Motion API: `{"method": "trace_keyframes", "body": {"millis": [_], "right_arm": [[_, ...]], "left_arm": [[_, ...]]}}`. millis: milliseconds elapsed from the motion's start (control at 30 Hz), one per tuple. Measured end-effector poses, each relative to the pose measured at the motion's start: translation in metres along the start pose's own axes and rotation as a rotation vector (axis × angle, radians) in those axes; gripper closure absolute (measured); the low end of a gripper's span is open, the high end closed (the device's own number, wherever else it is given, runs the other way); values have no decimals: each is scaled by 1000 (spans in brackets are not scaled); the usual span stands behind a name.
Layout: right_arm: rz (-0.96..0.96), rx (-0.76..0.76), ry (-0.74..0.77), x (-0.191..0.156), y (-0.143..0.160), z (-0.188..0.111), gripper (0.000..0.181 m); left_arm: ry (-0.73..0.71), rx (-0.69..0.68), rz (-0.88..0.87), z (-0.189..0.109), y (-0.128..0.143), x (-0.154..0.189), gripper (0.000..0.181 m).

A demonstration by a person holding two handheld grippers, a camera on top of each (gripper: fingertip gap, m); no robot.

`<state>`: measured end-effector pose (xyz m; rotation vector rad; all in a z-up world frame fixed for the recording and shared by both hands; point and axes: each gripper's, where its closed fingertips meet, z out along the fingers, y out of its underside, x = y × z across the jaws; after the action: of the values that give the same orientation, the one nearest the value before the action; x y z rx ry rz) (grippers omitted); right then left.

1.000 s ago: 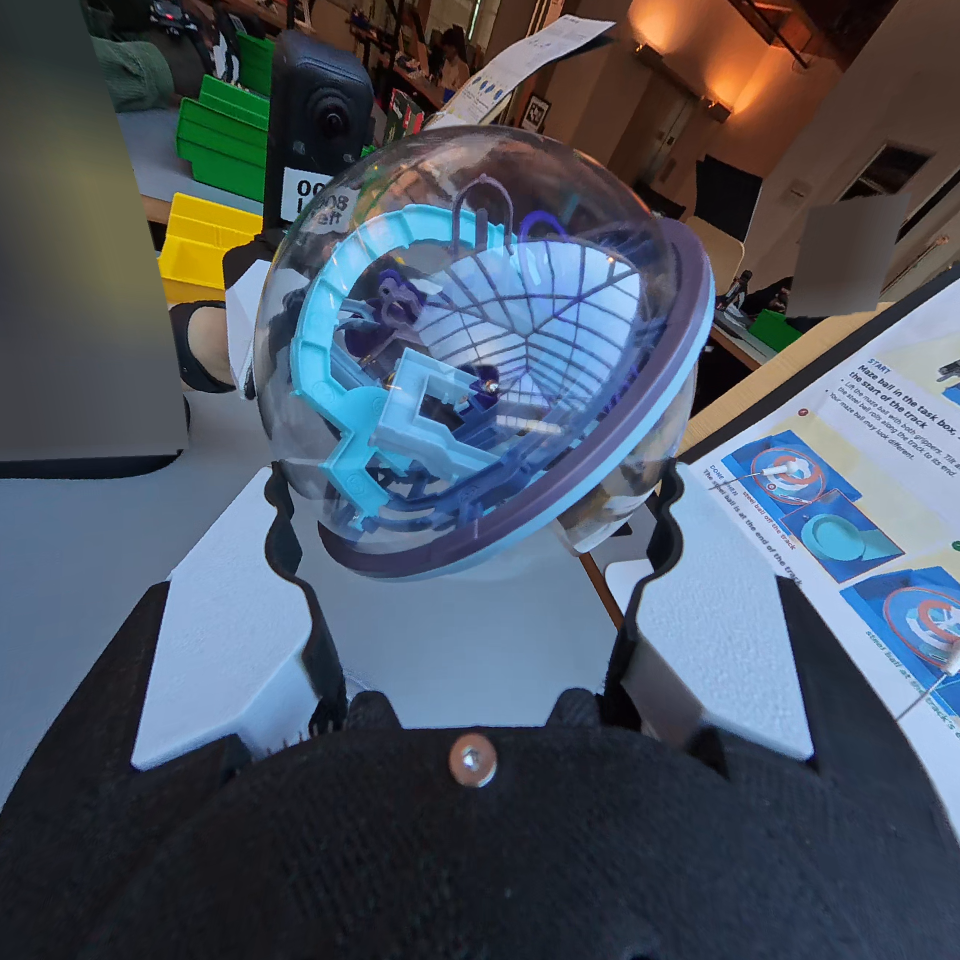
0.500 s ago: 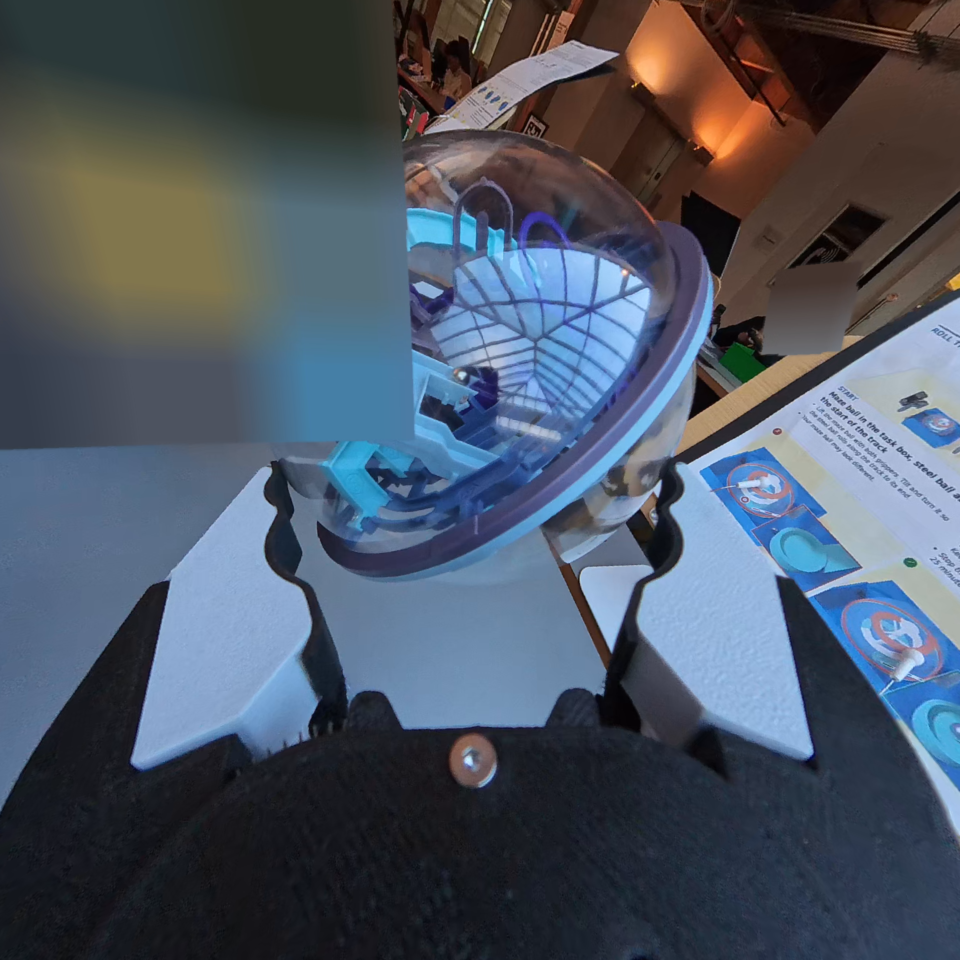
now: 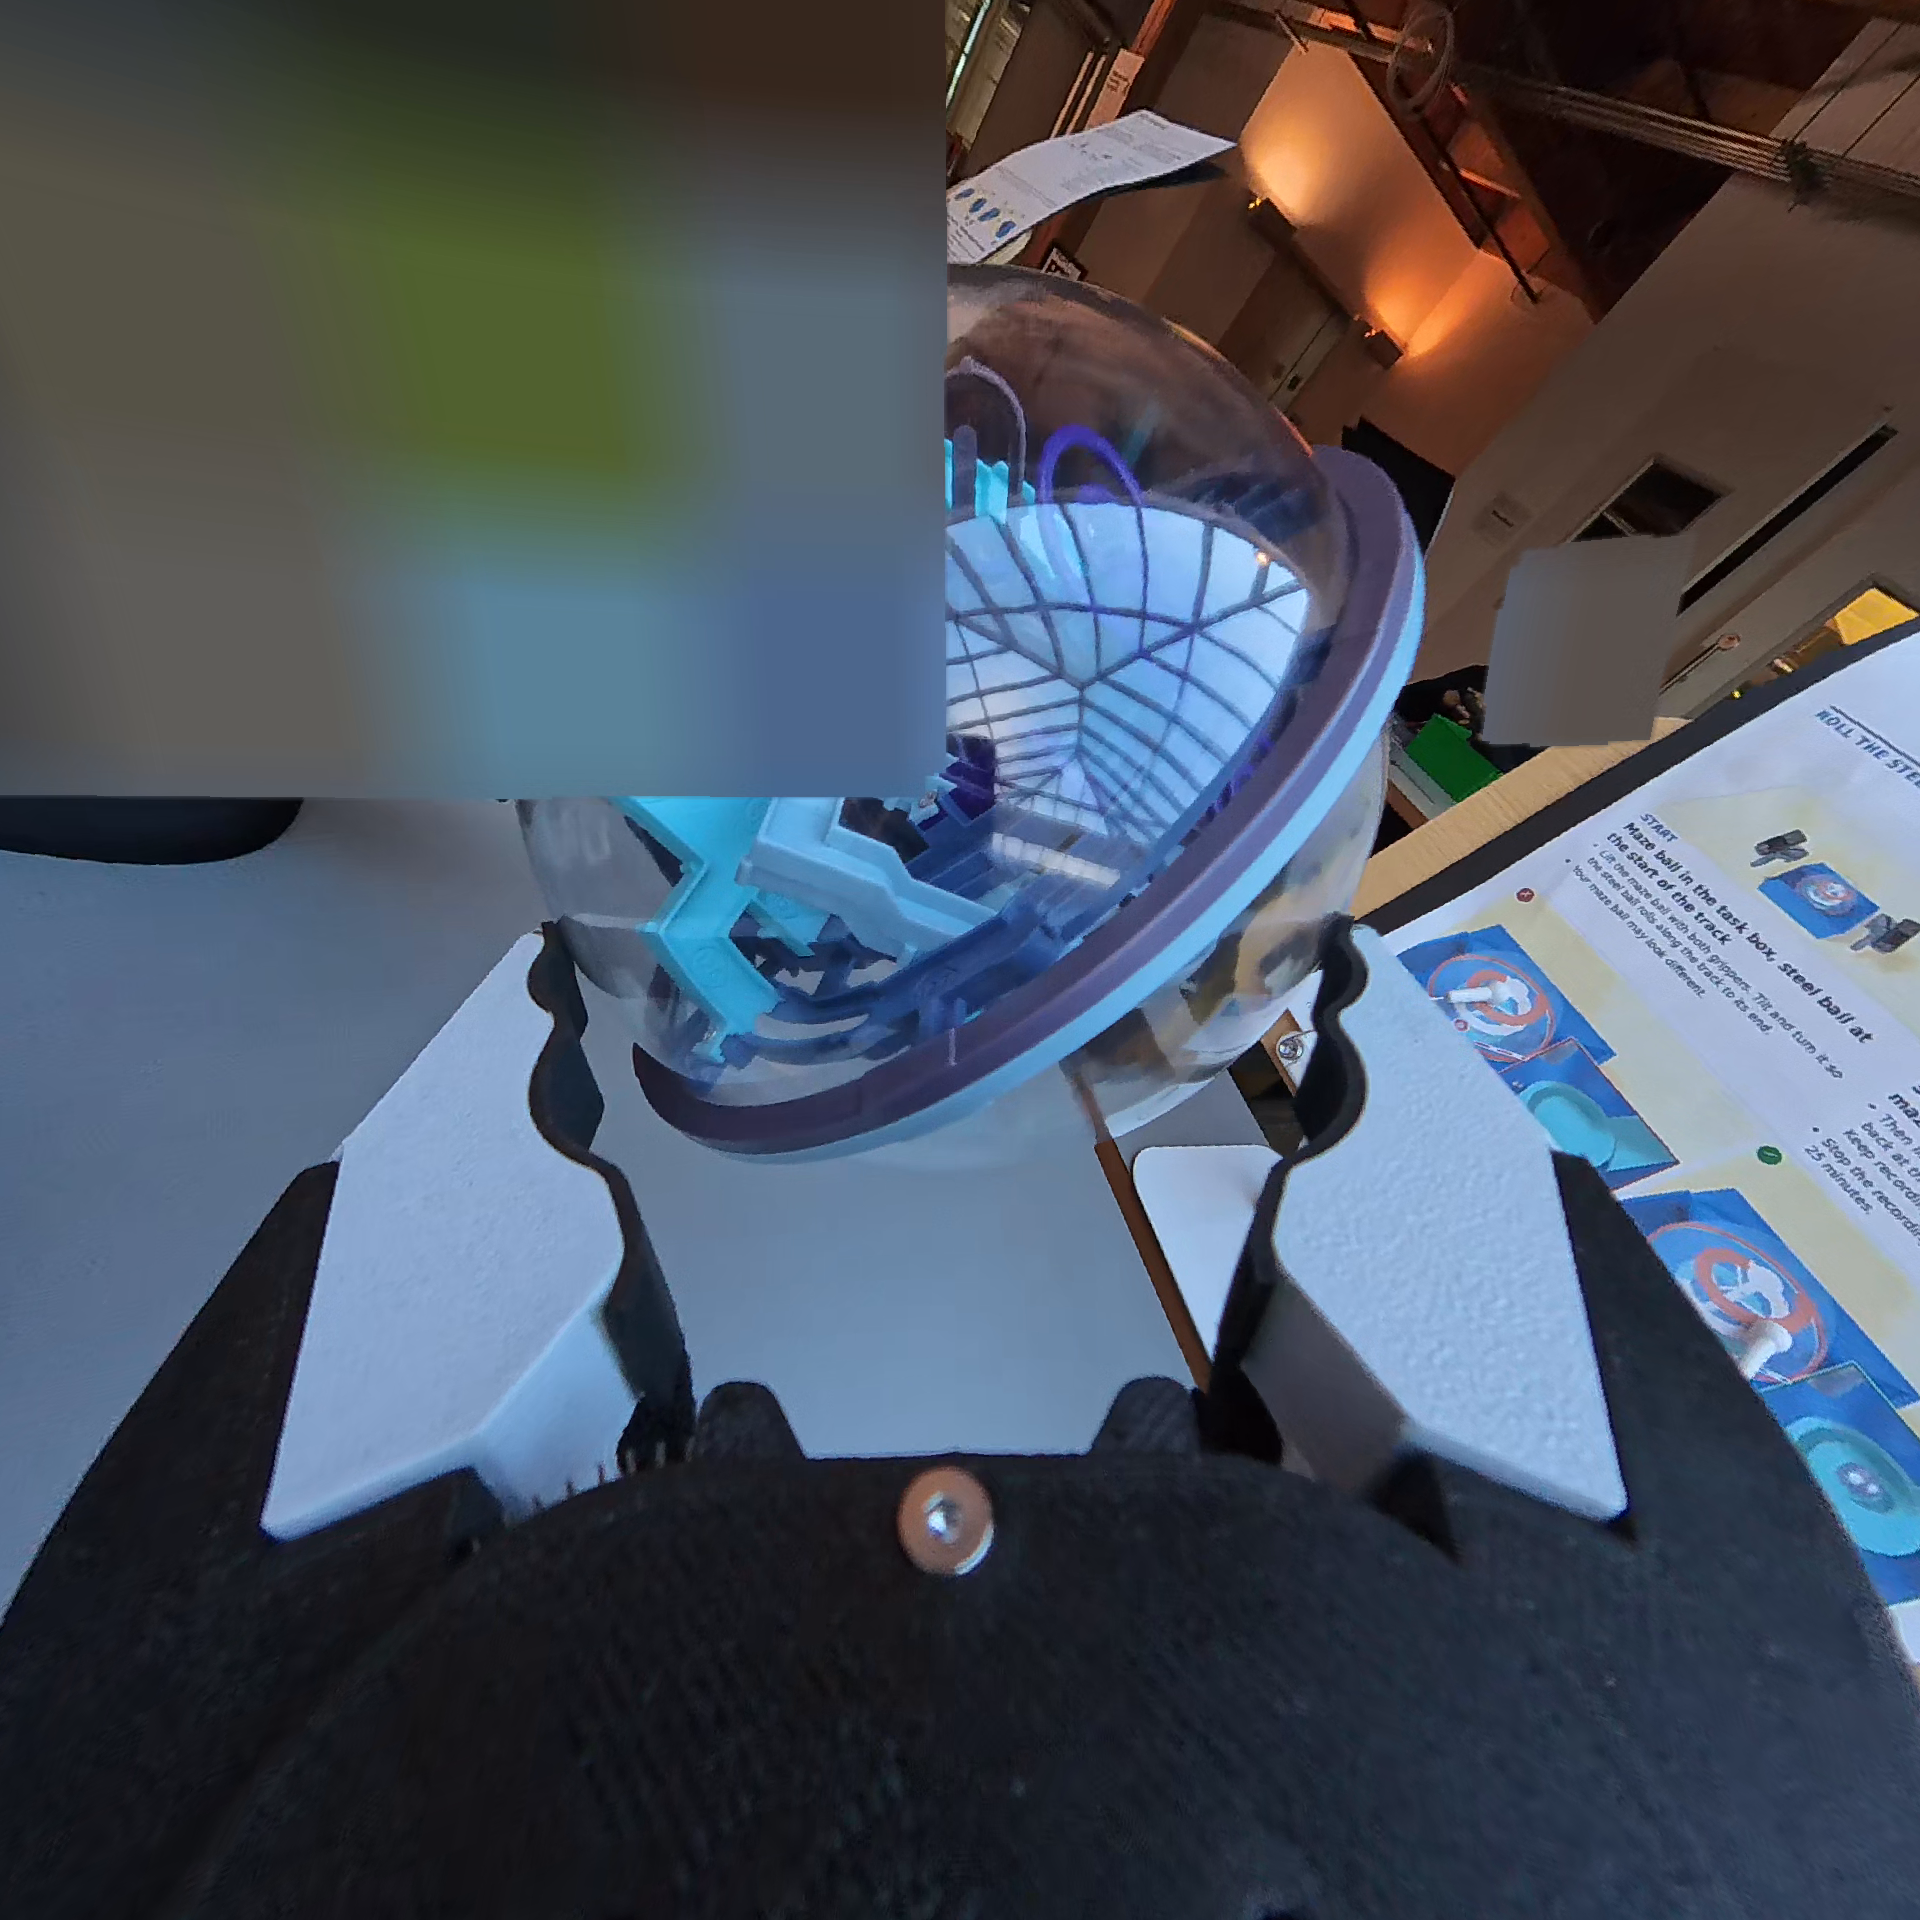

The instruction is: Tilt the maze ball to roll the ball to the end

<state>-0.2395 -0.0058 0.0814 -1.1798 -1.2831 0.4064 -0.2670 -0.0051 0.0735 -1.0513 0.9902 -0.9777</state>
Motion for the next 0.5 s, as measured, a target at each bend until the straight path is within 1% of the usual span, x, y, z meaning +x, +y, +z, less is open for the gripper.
{"method": "trace_keyframes", "body": {"millis": [267,500], "right_arm": [[-59,18,18,-3,-3,1,42],[-74,46,21,-3,-7,-1,43]], "left_arm": [[-3,3,76,-3,-3,2,31],[-9,-3,106,-3,-7,4,31]]}}
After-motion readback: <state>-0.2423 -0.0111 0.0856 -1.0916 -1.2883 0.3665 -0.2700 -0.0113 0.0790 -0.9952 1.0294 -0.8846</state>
